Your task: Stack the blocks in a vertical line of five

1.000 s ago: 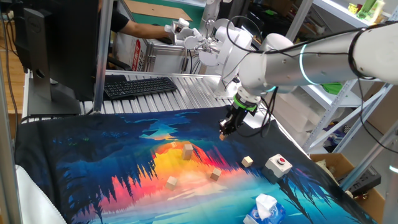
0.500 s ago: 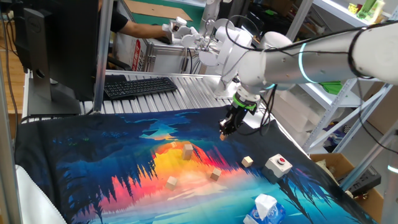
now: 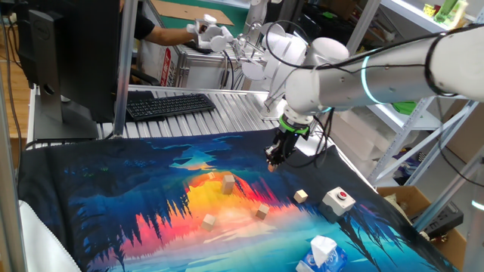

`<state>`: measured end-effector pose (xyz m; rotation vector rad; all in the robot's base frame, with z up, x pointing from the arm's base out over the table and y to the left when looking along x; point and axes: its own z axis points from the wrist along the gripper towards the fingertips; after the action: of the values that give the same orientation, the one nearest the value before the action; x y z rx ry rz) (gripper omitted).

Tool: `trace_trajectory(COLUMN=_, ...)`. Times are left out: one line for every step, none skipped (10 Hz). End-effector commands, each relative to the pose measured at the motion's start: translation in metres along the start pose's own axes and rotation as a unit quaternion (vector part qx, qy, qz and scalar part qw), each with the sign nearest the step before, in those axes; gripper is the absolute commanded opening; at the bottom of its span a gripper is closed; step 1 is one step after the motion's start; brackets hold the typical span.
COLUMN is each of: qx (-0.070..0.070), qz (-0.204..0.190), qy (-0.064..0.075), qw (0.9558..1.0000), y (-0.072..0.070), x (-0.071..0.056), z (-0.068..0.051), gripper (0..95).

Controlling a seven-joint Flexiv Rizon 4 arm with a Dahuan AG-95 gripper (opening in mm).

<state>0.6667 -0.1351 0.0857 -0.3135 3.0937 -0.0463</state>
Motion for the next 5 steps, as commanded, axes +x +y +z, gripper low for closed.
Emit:
trace_trajectory(qx=0.009, qz=0.014, qy=0.013, qw=0.9998, y=-0.0001, x=0.0007, z=-0.0007, gripper=0.0)
trace_trajectory(qx=0.01, qz=0.02, qy=0.018, qw=0.9996, y=-0.0001, x=0.0007, z=-0.0007, gripper=0.0)
trace_trajectory(qx=0.009, qz=0.021, qy=0.023, qw=0.9995, y=-0.0001, x=0.0007, z=-0.0007, gripper=0.0)
trace_trajectory(qx=0.007, qz=0.023, qy=0.025, qw=0.9994, y=-0.0001, x=0.0007, z=-0.0007, gripper=0.0)
trace_trajectory(qx=0.007, qz=0.027, qy=0.026, qw=0.9993, y=-0.0001, x=0.0007, z=-0.0007, gripper=0.0)
